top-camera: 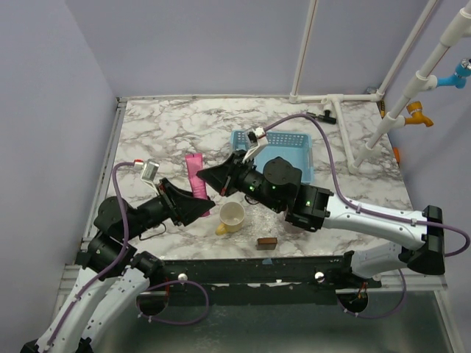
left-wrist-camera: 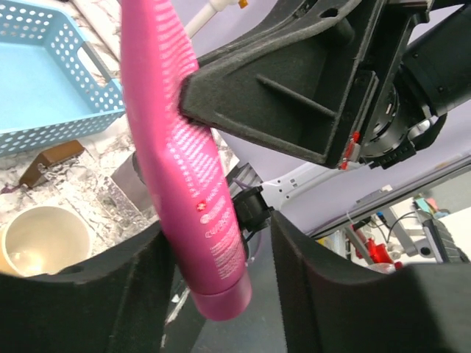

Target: Prepare toiletry sets of a toothbrush and toothpaste on the tray

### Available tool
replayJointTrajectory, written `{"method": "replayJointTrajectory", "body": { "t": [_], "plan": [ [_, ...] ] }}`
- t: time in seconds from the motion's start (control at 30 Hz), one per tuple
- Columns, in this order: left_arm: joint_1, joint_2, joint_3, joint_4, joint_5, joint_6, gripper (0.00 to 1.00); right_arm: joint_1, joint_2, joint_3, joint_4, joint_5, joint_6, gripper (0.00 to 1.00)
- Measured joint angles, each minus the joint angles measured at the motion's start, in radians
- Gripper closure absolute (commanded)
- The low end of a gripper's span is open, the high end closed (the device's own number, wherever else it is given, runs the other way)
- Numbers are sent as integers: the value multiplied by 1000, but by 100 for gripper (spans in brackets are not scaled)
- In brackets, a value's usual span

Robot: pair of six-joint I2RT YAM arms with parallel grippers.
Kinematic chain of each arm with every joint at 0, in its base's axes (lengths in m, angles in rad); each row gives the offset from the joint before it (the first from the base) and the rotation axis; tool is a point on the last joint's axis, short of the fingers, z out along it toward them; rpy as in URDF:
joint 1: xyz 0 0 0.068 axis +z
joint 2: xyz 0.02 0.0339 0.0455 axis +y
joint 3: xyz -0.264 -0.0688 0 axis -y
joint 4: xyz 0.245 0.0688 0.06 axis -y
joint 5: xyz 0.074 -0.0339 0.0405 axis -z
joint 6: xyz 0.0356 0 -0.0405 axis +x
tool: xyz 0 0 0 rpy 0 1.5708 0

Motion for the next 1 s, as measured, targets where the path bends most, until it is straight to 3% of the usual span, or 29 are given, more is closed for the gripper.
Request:
{"method": "replayJointTrajectory", "body": {
  "t": [0.23, 0.27, 0.37, 0.43, 0.5, 0.7, 1.0],
  "plan": [
    [1, -5, 2, -6, 3, 14, 87, 11, -31, -17, 7, 24, 3, 94],
    [1, -5, 3, -9, 3, 22, 91, 12, -32, -19, 7, 25, 3, 90],
    [1, -5, 9, -27, 3, 31, 100, 15, -32, -20, 6, 27, 3, 65],
    [1, -5, 11, -44, 3, 36, 100, 15, -33, -20, 3, 27, -3, 53],
    [1, -5, 13, -57, 3, 41, 100, 15, -39, -20, -6, 27, -16, 48],
    [1, -5, 26, -98, 29, 63, 100, 15, -68, 18, -103, 27, -85, 44],
    [1, -7, 39, -184, 190, 104, 100, 15, -100, 183, -364, -31, -275, 40]
  ]
}}
